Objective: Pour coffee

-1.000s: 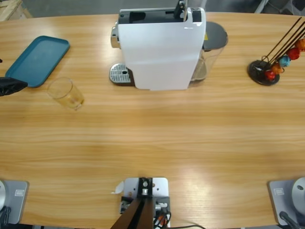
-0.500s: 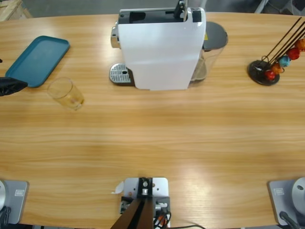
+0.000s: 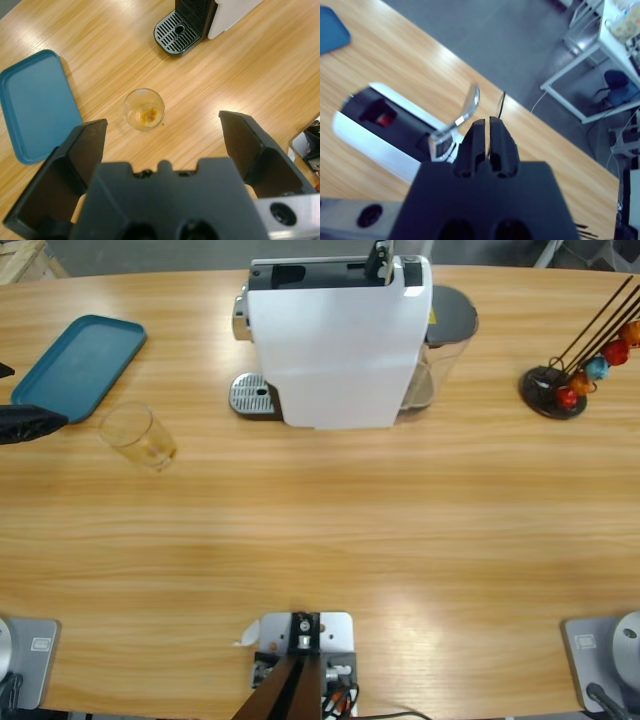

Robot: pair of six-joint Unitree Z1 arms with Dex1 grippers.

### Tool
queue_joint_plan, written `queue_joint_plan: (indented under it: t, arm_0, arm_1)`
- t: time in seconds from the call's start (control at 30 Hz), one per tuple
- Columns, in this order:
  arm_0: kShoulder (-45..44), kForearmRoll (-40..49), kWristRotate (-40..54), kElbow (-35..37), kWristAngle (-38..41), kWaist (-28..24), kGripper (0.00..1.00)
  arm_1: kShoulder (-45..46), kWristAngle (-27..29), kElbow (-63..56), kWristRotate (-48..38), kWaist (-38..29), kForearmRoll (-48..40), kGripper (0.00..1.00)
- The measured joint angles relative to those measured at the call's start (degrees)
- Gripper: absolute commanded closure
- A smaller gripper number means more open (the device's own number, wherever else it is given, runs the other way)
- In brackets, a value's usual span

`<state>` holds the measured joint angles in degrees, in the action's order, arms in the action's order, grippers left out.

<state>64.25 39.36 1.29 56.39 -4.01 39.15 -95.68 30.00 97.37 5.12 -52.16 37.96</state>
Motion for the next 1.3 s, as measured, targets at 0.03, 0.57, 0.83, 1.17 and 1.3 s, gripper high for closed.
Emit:
queue_joint_plan:
  t: [0.03,0.57,0.83,1.17,1.3]
  arm_0:
    - [0.00,0.00,0.00,0.00,0.00,0.00,0.032]
    - [0.00,0.00,0.00,0.00,0.00,0.00,0.032]
    - [0.13,0.00,0.00,0.00,0.14,0.00,0.032]
    - [0.25,0.00,0.00,0.00,0.15,0.00,0.032]
    - [0.25,0.00,-0.01,0.00,0.15,0.00,0.032]
  arm_1:
    - [-0.08,0.08,1.15,0.45,-0.31,0.34,1.000]
    - [-2.86,4.09,5.85,3.16,-2.81,3.28,1.000]
    - [-0.30,5.64,15.38,9.03,-2.85,9.53,1.000]
    - [0.12,5.64,5.55,5.10,-2.85,7.06,1.000]
    - [0.45,5.61,0.05,3.48,-2.85,4.90,1.000]
